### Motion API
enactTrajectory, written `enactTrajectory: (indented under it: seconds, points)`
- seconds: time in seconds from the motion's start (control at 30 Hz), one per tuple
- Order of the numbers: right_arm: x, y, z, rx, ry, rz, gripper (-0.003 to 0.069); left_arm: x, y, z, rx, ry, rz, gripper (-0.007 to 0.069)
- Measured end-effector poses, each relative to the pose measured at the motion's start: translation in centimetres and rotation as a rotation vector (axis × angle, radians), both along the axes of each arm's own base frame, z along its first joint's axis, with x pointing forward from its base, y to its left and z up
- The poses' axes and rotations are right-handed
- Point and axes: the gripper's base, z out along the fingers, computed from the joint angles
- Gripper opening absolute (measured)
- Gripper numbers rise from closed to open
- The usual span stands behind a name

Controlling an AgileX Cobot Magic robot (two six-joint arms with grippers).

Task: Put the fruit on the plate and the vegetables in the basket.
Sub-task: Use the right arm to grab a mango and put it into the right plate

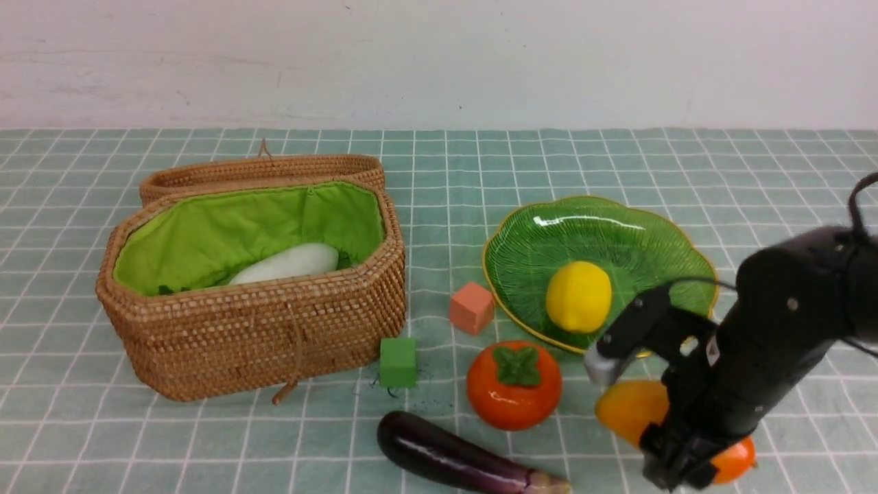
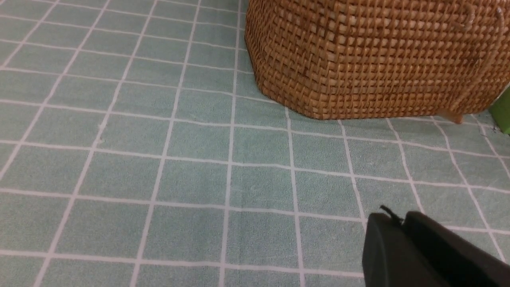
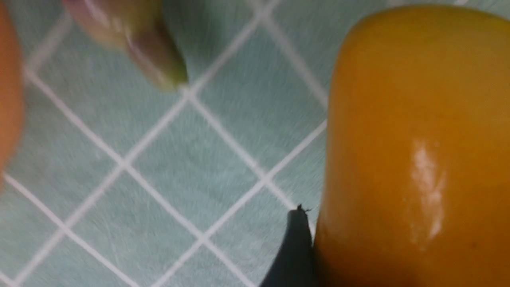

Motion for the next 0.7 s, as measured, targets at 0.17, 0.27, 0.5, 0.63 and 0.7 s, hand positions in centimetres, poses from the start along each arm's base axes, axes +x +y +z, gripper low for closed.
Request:
enactTrajectory:
  seconds: [0.17,0.27,0.5,0.63,0.7]
  points:
    - [3.0,-0.7,7.7,0.151,-0.134,-0.204,0.0580,0.0,0.0,0.0,0.000,0.000,0.000,0.0052]
    - [6.3,-3.1,11.5,0.247,-0.247,-0.404,0.0580,0.0,0.0,0.0,0.000,0.000,0.000,0.0053]
    - [12.7,-5.1,8.2,0.353,-0.322,-0.626,0.0580,0.0,0.0,0.0,0.000,0.000,0.000,0.0058]
    - [14.4,-4.6,3.8,0.331,-0.223,-0.661,0.0580,0.0,0.0,0.0,0.001,0.000,0.000,0.0060]
    - [14.9,-4.4,1.1,0.301,-0.140,-0.686,0.0582,0.0,0.0,0.0,0.001,0.000,0.000,0.0063]
